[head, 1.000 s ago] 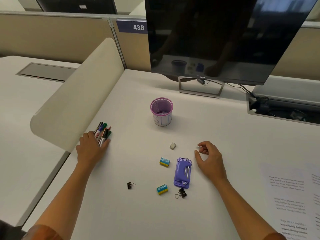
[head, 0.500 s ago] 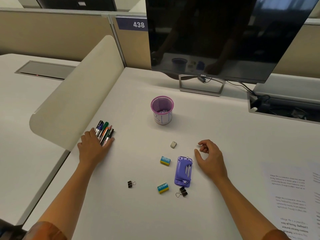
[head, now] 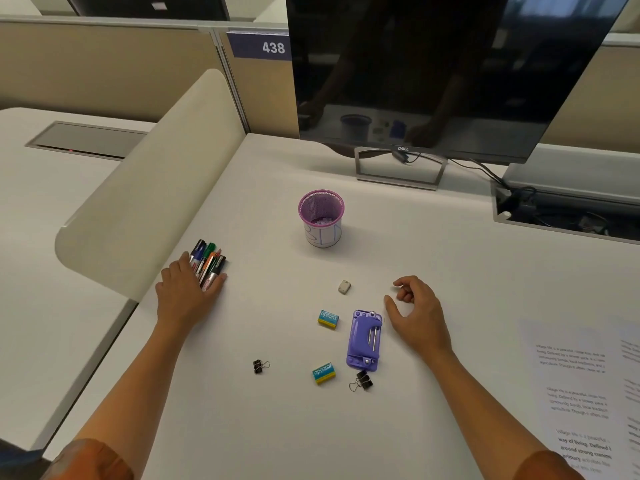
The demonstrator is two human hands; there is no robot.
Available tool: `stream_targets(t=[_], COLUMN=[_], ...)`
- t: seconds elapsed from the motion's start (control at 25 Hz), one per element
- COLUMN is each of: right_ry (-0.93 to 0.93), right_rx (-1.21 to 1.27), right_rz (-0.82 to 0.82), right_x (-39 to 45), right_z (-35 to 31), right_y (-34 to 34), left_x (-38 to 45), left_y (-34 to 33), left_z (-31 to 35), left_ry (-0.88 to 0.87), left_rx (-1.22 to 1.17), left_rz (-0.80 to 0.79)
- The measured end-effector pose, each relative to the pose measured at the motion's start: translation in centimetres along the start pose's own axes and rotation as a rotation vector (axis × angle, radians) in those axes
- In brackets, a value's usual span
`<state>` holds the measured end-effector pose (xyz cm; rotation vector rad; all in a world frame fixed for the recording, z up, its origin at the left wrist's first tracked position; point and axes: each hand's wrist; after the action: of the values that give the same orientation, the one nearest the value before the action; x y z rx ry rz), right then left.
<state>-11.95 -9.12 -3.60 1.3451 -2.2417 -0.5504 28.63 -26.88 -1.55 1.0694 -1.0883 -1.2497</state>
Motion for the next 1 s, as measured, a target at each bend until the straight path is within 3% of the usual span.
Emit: stream_targets(t=[0.84, 1.0], right_ry=[-0.004, -0.001], right_rx=[-0.018, -0.019], right_rz=[-0.014, -0.019], right_x=[-0.2, -0.3], right_z=[0.0, 0.0], right_y=[-0.1, 0.0], left_x=[-4.6, -9.8], left_y=[0.4, 0.4], left_z=[3.0, 6.6], left_ry=[-0.019, -0.196], left_rx=[0.003, -0.157], left_rz=[0.119, 0.082])
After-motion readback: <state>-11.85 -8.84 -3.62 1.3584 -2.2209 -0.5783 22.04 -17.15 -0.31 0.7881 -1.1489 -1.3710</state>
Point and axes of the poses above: each hand's wrist, its own x-axis towards the middle knuckle, its own y-axis out of the back of the hand, z = x × y, and after that the axes turned 3 degrees about x, right-handed
